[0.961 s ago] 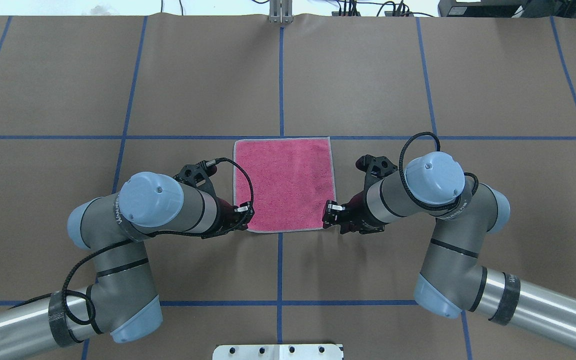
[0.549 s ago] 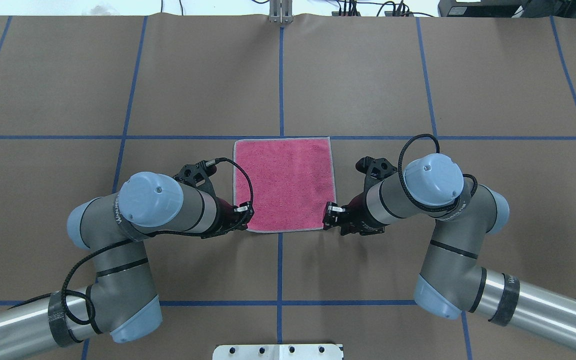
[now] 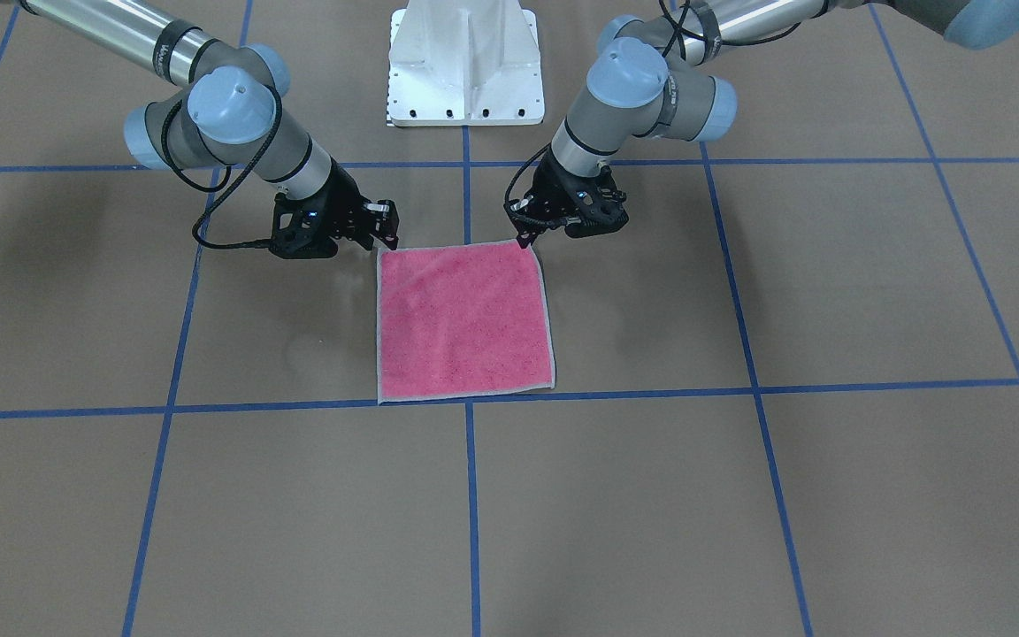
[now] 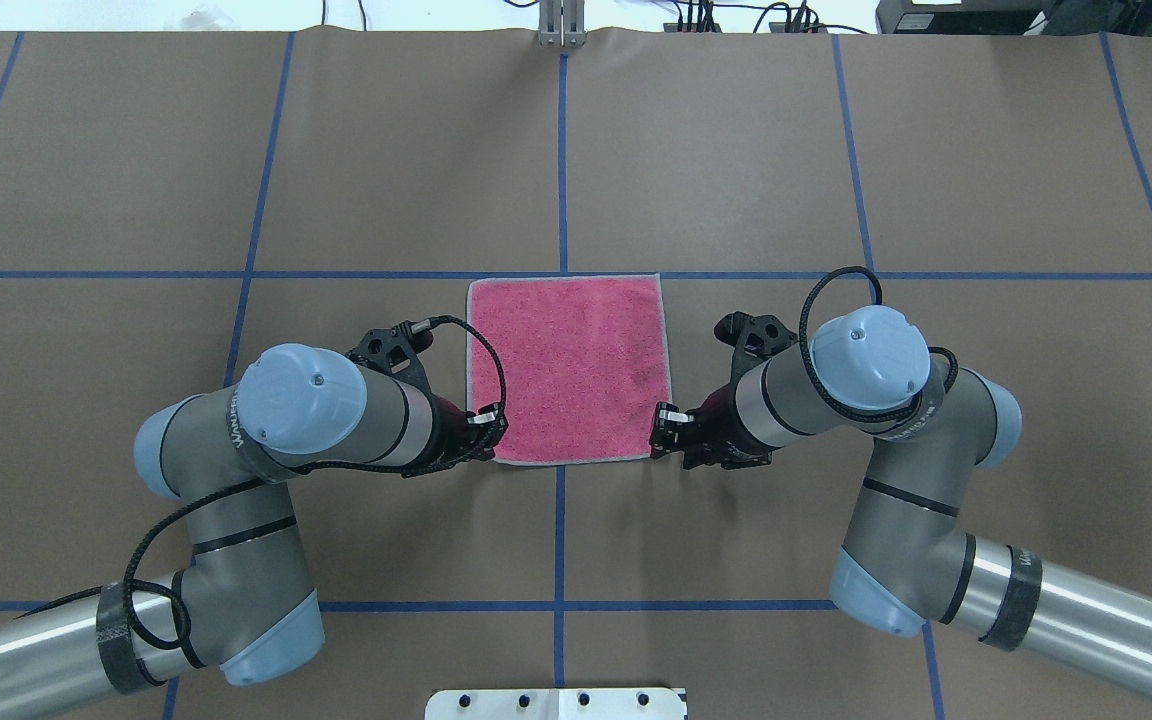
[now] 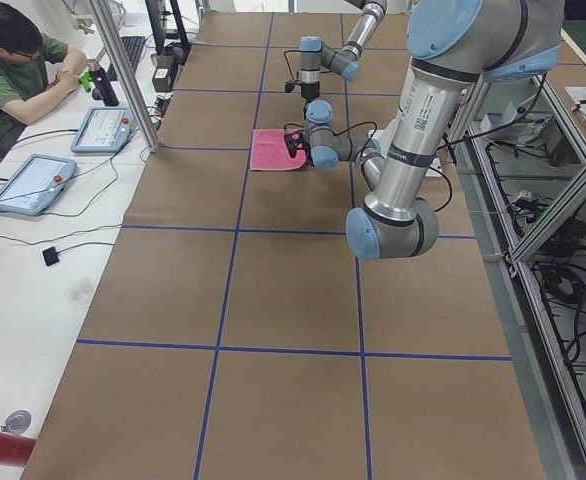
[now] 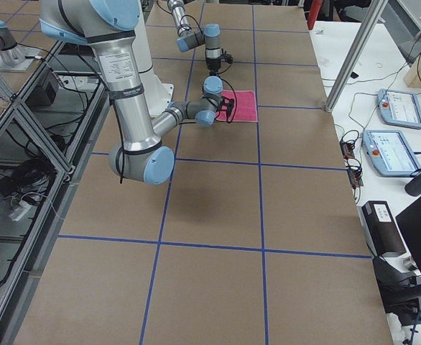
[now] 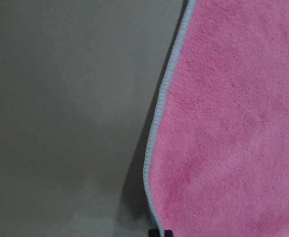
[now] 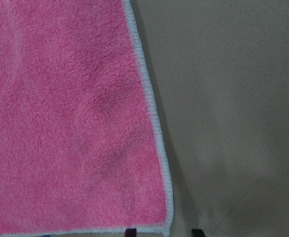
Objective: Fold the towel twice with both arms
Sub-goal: 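Close both grippers on the near corners of the pink towel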
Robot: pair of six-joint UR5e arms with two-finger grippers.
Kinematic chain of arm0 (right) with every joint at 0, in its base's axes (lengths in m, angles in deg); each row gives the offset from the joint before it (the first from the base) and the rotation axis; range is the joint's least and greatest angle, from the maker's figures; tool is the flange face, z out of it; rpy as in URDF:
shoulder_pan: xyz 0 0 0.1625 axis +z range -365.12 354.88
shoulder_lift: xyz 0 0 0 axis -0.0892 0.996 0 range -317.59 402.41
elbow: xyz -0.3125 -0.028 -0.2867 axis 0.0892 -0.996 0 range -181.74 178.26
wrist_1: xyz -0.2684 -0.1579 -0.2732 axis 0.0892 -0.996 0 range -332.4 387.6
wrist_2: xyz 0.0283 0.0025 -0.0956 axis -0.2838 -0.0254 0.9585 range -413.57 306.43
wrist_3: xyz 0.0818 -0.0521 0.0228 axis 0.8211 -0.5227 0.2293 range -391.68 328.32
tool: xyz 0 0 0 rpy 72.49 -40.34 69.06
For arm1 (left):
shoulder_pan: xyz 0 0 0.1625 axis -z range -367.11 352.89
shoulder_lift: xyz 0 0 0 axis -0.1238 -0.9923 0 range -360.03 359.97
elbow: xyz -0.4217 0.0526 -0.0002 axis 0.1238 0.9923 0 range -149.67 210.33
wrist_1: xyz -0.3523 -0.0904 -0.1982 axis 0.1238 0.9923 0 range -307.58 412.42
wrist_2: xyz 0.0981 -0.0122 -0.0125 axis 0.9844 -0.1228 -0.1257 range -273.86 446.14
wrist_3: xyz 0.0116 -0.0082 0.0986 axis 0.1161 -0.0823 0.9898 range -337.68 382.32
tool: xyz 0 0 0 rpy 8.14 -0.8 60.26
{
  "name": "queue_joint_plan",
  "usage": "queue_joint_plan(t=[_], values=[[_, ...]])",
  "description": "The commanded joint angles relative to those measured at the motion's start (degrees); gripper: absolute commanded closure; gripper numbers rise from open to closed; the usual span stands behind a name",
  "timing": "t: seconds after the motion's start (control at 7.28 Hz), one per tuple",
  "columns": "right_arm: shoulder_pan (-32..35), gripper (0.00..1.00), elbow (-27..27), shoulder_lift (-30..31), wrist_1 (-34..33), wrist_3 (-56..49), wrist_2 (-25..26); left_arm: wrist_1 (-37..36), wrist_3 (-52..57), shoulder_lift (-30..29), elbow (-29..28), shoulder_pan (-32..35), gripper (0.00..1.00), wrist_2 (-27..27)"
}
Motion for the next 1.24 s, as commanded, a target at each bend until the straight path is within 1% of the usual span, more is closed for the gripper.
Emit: queue_joint_plan(t=[0.0, 0.69, 0.82, 1.1], values=[[-0.04, 0.53, -0.03, 0.08, -0.02, -0.03, 0.00, 0.00, 0.00, 0.00, 0.00, -0.06, 0.90, 0.00], [-0.21, 0.52, -1.17, -0.27, 0.06, -0.03, 0.53, 0.00, 0.00, 0.00, 0.00, 0.02, 0.90, 0.00], [-0.21, 0.56, -0.91, -0.36, 0.06, 0.06, 0.44, 0.00, 0.00, 0.00, 0.00, 0.02, 0.90, 0.00], [-0.12, 0.73, -0.38, -0.44, 0.15, 0.15, 0.44, 0.00, 0.00, 0.09, 0.00, 0.02, 0.90, 0.00]])
